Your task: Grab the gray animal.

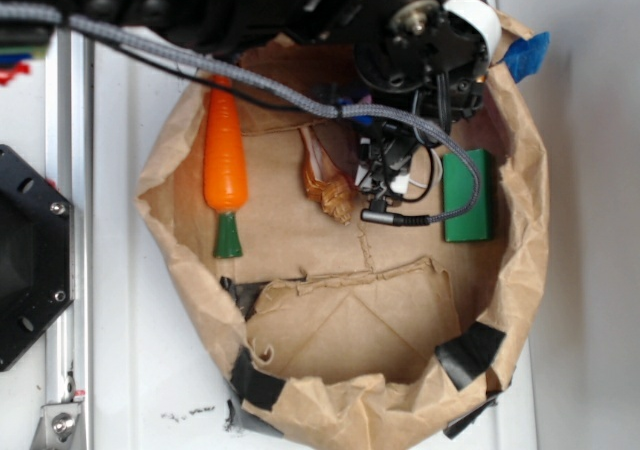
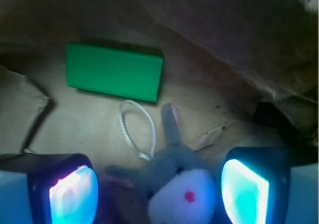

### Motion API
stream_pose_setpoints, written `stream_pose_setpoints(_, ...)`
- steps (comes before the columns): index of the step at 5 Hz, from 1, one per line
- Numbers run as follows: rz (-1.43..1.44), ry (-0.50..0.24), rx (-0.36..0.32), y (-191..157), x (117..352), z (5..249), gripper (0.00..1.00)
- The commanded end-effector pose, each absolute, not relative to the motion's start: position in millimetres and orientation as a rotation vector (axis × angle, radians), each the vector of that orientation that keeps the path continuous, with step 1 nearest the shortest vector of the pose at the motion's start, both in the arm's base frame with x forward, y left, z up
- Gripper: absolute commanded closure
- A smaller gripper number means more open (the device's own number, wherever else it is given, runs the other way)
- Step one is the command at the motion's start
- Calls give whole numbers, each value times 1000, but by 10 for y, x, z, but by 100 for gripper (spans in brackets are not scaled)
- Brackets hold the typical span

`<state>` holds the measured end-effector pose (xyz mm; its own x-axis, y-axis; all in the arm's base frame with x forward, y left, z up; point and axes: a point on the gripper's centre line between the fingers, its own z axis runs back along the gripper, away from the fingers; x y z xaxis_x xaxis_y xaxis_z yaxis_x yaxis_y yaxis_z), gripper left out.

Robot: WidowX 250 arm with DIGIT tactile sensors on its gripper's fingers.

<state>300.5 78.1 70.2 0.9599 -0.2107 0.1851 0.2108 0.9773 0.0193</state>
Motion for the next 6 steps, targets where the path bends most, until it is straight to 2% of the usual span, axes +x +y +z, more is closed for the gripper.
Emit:
stream_pose_setpoints(1, -221, -192, 66, 846, 3044, 657, 0)
stream_pose_setpoints(3, -263, -114, 100, 829, 2964, 387, 0)
stream_pose_setpoints(4, -255, -121, 90, 825, 2984, 388, 100)
stream_pose_setpoints(6, -256, -139, 92, 826, 2999, 426, 100)
